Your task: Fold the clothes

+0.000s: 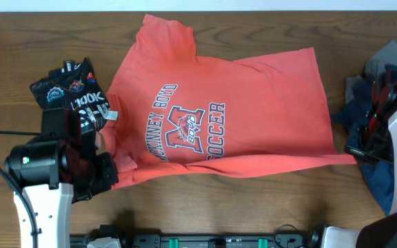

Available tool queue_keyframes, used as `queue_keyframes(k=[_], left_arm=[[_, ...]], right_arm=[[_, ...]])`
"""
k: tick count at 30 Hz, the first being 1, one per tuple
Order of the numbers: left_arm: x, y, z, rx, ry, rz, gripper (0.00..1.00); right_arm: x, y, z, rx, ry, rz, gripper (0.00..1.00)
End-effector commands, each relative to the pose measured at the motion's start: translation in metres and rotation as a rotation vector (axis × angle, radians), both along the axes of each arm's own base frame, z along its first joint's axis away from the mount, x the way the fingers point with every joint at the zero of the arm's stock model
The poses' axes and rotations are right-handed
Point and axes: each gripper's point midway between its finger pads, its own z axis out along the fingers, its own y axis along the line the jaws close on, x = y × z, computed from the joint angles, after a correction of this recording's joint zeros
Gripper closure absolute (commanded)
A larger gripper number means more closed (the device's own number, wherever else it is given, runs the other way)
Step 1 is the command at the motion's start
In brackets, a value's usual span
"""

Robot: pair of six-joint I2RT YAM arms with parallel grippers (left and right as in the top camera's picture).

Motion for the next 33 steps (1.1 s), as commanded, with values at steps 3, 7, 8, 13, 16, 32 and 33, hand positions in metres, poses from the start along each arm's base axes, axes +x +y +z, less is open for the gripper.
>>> queue_keyframes(k=[3, 7, 8, 13, 16, 32, 33], left_arm=[[0.030, 0.010, -0.002, 0.040, -0.080, 0.041, 0.94], [0.080, 0.015, -0.002, 0.050, -0.210, 0.046, 0.94], [0.091, 0.017, -0.003, 0.054, -0.235, 0.046, 0.94], [0.142, 0.022, -0.022, 0.054, -0.279, 0.046, 0.94], [0.164, 0.024, -0.041, 0.054, -0.271, 0.043, 0.94], [0.249, 0.034, -0.099, 0.063, -0.366, 0.043, 0.94], [0.253, 0.034, -0.097, 0.064, -0.381, 0.043, 0.94]], right_arm=[[0.023, -0.014, -0.001, -0.057, -0.110, -0.025, 0.99], [0.061, -0.018, -0.005, -0.059, -0.241, -0.008, 0.99], [0.072, -0.016, -0.007, -0.038, -0.273, 0.018, 0.99], [0.105, -0.012, -0.020, 0.014, -0.348, 0.056, 0.99], [0.118, -0.012, -0.031, 0.030, -0.361, 0.059, 0.99], [0.182, -0.001, -0.103, 0.074, -0.389, 0.132, 0.99], [0.184, 0.000, -0.106, 0.074, -0.389, 0.137, 0.99]])
